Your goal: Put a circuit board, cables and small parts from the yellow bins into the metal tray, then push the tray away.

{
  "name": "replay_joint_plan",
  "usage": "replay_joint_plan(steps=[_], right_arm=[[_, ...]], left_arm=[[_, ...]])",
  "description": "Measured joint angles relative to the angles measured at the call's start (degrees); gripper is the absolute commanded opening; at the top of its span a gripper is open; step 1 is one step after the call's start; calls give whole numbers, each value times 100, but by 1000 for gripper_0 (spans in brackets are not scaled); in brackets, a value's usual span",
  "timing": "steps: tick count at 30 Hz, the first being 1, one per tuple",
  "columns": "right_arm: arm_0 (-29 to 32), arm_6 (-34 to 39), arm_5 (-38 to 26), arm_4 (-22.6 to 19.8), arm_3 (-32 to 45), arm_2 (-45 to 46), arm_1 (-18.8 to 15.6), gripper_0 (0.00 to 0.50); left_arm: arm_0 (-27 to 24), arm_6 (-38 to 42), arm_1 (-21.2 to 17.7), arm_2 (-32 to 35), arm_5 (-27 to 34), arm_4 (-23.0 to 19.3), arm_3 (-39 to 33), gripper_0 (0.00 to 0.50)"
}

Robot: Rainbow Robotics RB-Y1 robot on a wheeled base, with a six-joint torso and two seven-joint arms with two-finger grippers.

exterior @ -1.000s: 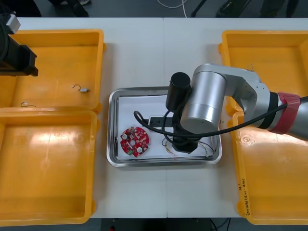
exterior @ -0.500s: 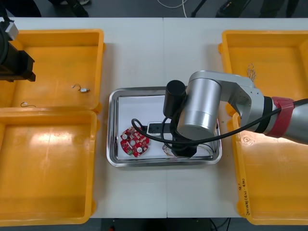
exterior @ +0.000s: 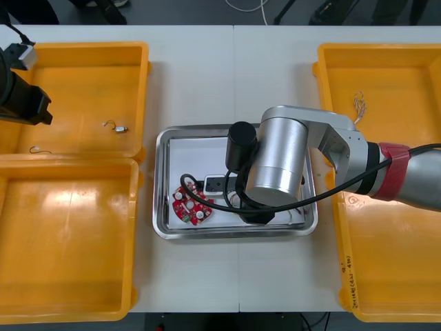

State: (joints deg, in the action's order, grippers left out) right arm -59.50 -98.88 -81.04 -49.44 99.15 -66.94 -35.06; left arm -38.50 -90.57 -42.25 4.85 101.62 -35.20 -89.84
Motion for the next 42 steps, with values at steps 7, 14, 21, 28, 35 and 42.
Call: replay_joint_plan(steps=[7,14,21,28,35,42], right_arm=[[0,1,51,26,-15,0,4,500],[0,2,52,202,-21,3,5,500],[-1,3,26,172,-23,311,5,500],[-1,3,-640,-84,-24,1241,5,500],[-1,26,-1645,-341,-26,2316,4,500],[-1,906,-2343,-323,-27,3220,1,500]], left_arm=[[214,-329,-1,0,-274,0,29,500],[461,-848,-1,0,-598,0,39,500],[645,-849,-1,0,-930,0,45,500],[728,-851,-1,0,-1155,3,48,500],[825,-868,-1,-16,-1357,97,78,500],[825,-876,-2,-40,-1630,94,419,500]])
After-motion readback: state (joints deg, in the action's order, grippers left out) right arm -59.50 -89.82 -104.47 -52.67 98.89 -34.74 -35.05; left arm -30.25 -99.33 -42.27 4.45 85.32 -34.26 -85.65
